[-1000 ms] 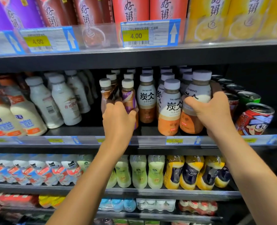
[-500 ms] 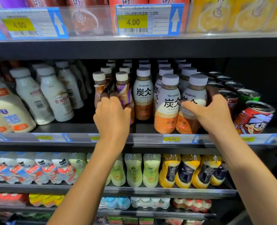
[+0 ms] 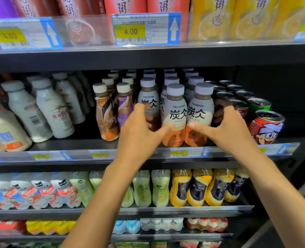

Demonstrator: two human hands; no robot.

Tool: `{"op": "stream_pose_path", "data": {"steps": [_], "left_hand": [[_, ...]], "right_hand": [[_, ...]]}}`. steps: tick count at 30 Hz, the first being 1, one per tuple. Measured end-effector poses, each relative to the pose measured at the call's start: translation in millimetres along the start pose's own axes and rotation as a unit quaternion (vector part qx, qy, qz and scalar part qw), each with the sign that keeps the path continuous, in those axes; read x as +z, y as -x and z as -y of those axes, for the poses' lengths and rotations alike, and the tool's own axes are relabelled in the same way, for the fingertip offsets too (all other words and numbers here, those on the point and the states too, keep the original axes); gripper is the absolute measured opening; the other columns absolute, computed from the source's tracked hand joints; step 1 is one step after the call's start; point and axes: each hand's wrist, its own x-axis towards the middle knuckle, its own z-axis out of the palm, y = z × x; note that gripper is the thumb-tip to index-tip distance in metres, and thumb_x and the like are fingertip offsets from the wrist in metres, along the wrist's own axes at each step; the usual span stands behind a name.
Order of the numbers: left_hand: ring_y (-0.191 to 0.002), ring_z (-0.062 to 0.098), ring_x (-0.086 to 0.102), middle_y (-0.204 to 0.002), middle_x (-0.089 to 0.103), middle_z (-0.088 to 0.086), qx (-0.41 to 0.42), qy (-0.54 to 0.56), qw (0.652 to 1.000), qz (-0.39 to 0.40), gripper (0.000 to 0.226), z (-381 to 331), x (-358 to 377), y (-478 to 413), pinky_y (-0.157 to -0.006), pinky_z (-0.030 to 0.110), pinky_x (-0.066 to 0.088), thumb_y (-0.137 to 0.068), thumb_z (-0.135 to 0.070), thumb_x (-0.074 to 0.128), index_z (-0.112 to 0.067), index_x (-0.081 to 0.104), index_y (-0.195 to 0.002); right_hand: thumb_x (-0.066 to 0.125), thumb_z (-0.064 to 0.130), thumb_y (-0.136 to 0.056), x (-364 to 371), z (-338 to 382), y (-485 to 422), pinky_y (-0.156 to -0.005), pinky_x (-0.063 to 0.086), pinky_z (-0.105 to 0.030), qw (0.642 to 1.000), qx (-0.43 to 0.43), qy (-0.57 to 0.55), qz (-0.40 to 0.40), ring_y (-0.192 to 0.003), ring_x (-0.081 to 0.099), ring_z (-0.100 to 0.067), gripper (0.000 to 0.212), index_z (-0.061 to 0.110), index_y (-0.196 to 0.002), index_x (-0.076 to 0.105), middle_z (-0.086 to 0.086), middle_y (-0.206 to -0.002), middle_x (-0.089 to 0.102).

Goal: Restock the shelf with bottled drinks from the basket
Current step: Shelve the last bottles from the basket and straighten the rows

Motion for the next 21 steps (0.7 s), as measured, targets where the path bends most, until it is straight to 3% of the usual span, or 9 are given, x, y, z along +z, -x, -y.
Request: {"op": "stream_pose_path", "data": {"steps": [2,4,9,12,14,17,21], "left_hand": [[-0.096,0.014,0.062,-0.107,0.061,-0.005,-0.050,-0.005,0.996,0.078,0.078,-5,15,-1,-0.083,0.041,0.055,-0.065,-0.065,0.078,-0.024,0.043,-0.121],[-0.103,0.020,0.061,-0.114,0.062,-0.001,-0.069,-0.023,0.992,0.102,0.084,-6,23,-5,-0.087,0.043,0.054,-0.062,-0.065,0.081,-0.019,0.044,-0.122],[-0.103,0.028,0.059,-0.112,0.061,0.007,-0.080,-0.093,0.986,0.110,0.067,-9,29,-13,-0.083,0.041,0.052,-0.067,-0.058,0.082,-0.013,0.046,-0.101],[-0.097,0.024,0.061,-0.108,0.064,0.003,-0.096,-0.070,0.988,0.101,0.068,-3,32,-16,-0.082,0.043,0.055,-0.064,-0.059,0.084,-0.012,0.052,-0.101],[-0.096,0.022,0.063,-0.106,0.066,0.002,-0.097,-0.052,0.989,0.097,0.071,3,35,-17,-0.082,0.044,0.056,-0.061,-0.060,0.085,-0.012,0.056,-0.104],[-0.098,0.021,0.066,-0.111,0.068,0.002,-0.094,-0.030,0.990,0.103,0.072,9,35,-18,-0.084,0.044,0.058,-0.060,-0.059,0.086,-0.014,0.057,-0.109],[-0.100,0.019,0.066,-0.115,0.068,0.000,-0.085,-0.018,0.990,0.114,0.071,11,34,-18,-0.086,0.043,0.058,-0.063,-0.055,0.086,-0.016,0.057,-0.115]], "right_hand": [[0.081,0.065,-0.061,0,1,-1,-0.072,0.044,-0.035,0.999,0.013,0.022,0.024,-0.101,0.054,-0.024,0.084,0.010,-0.113,0.046,-0.009,-0.114,0.055],[0.084,0.061,-0.061,-1,1,-4,-0.074,0.048,-0.037,0.999,0.018,0.031,0.040,-0.102,0.057,-0.026,0.081,0.010,-0.110,0.044,-0.010,-0.114,0.057],[0.087,0.051,-0.066,-2,-1,-8,-0.075,0.047,-0.036,0.998,0.025,0.014,0.053,-0.101,0.055,-0.022,0.072,0.009,-0.107,0.045,-0.006,-0.111,0.056],[0.087,0.049,-0.067,-4,-5,-10,-0.075,0.045,-0.034,0.998,0.025,-0.002,0.064,-0.101,0.053,-0.020,0.072,0.010,-0.110,0.045,-0.003,-0.113,0.054],[0.086,0.046,-0.071,-8,-8,-10,-0.066,0.040,-0.027,0.997,0.019,-0.011,0.073,-0.093,0.051,-0.014,0.067,0.016,-0.108,0.039,0.003,-0.106,0.051],[0.085,0.037,-0.075,-12,-15,-11,-0.059,0.036,-0.013,0.995,-0.004,-0.049,0.088,-0.079,0.050,0.003,0.065,0.025,-0.117,0.037,0.019,-0.093,0.049],[0.085,0.033,-0.076,-11,-19,-13,-0.075,0.042,-0.019,0.990,-0.037,-0.088,0.100,-0.097,0.056,-0.001,0.082,0.028,-0.141,0.036,0.019,-0.104,0.055]]}}
